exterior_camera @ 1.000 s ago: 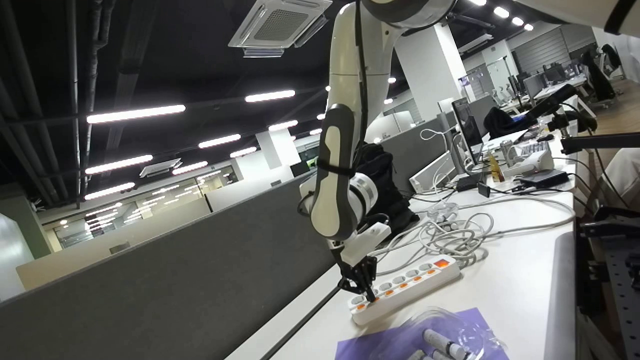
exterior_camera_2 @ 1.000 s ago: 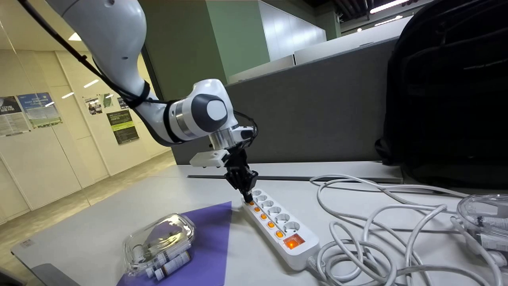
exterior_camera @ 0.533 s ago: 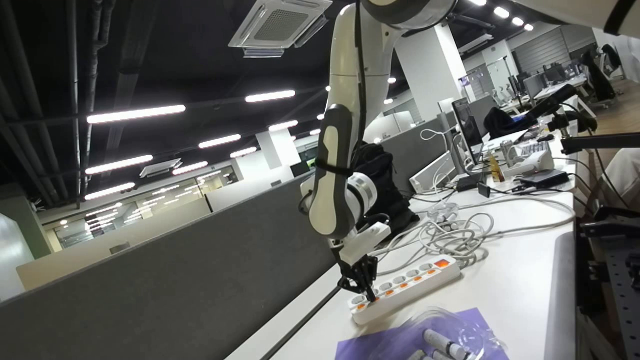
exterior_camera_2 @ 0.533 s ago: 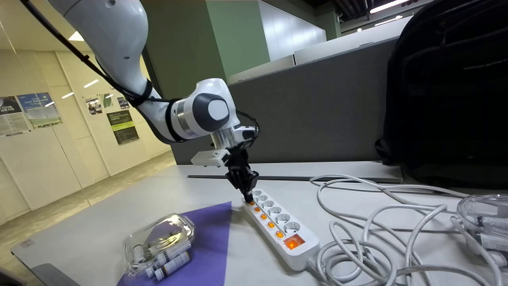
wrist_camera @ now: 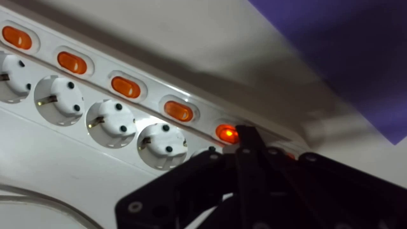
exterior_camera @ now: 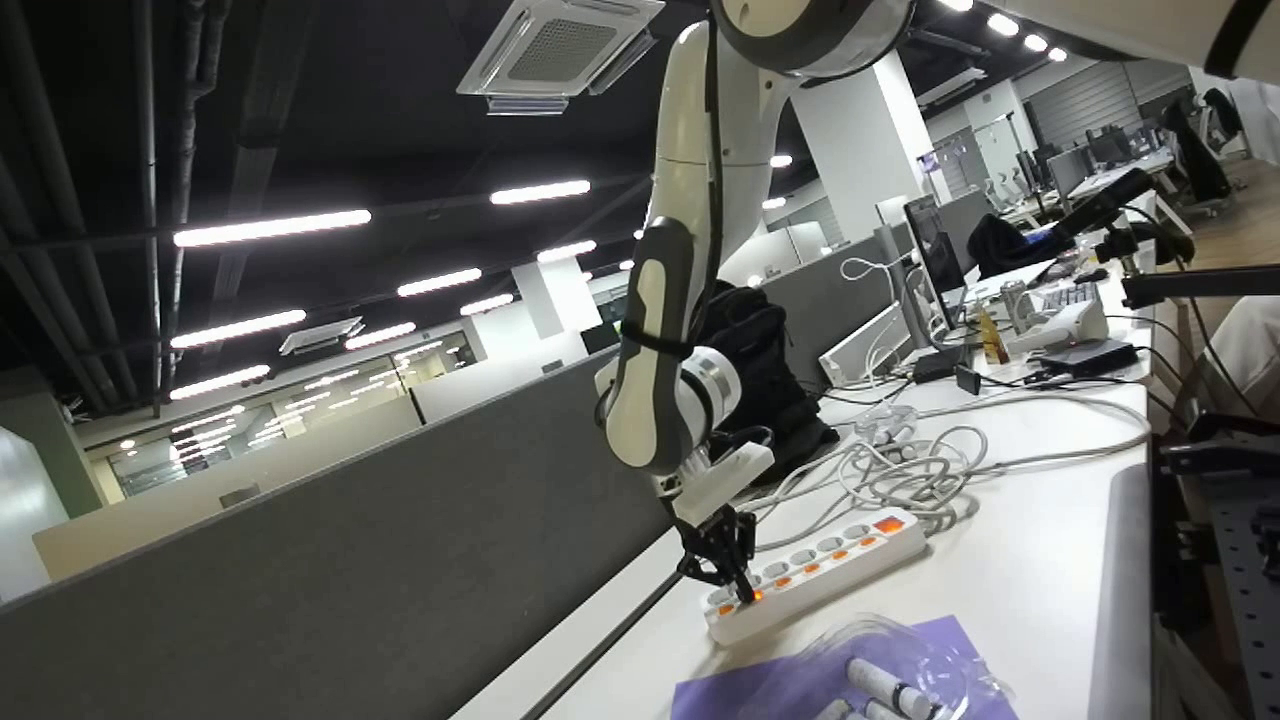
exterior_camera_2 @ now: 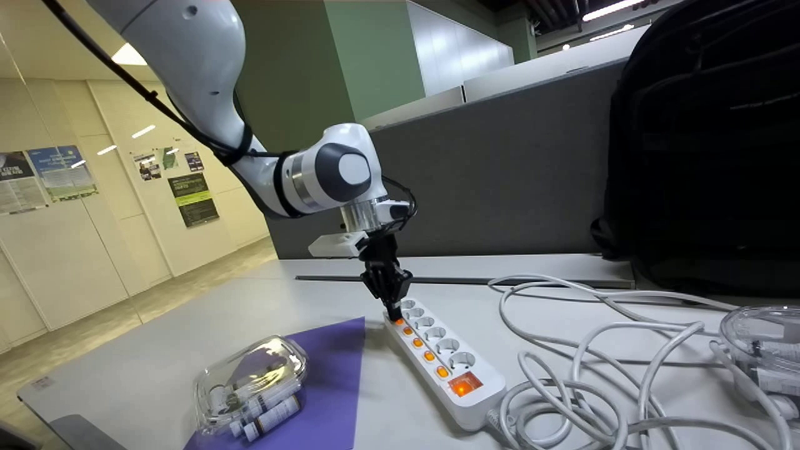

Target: Turn on the second switch from the left side of the adapter

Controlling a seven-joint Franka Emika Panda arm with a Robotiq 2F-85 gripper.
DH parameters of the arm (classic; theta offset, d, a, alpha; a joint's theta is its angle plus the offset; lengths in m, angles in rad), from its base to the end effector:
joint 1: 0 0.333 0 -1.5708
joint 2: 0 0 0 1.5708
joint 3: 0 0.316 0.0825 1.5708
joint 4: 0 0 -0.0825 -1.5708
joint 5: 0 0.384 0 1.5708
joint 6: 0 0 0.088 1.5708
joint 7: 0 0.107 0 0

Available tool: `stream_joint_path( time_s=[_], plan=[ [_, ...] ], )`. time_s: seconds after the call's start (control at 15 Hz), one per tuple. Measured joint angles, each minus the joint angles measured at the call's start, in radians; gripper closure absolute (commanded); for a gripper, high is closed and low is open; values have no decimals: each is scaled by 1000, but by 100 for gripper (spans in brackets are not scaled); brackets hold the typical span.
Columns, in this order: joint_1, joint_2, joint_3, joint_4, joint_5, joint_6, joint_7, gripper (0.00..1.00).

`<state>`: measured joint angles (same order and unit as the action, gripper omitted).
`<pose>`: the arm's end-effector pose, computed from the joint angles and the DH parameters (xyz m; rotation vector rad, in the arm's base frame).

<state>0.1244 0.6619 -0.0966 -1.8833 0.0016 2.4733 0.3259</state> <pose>0.6235 0.0191 0.1489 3.0398 -0.4302 -0.0884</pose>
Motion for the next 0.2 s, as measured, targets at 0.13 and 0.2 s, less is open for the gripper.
stream_joint_path(
  time_s=[0.13, 0.2],
  plan=[
    [-19, 12, 13, 31, 21, -43, -17, 100],
    [-31, 17, 21, 43, 31, -61, -27, 100]
  ],
)
